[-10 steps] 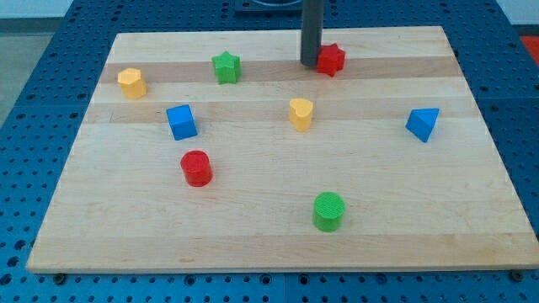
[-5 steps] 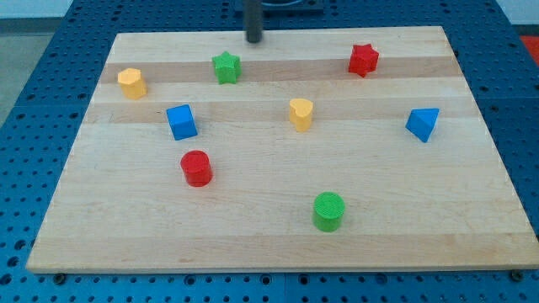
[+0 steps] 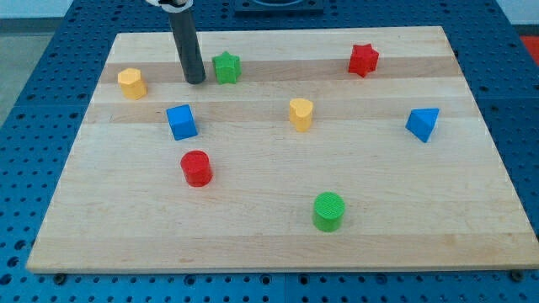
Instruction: Push the red star and green star towards the top right corner
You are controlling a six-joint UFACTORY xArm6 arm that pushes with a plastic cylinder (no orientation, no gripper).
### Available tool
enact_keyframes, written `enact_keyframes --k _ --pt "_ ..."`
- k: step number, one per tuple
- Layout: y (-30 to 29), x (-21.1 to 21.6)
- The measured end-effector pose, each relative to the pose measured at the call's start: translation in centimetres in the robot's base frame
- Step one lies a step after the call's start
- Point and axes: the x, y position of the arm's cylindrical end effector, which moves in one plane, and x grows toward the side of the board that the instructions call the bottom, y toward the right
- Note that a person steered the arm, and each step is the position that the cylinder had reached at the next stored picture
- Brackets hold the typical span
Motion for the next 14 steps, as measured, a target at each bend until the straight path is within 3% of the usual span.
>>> enact_keyframes --k 8,14 --pt "12.2 -7.1" --pt "16.3 -5.2"
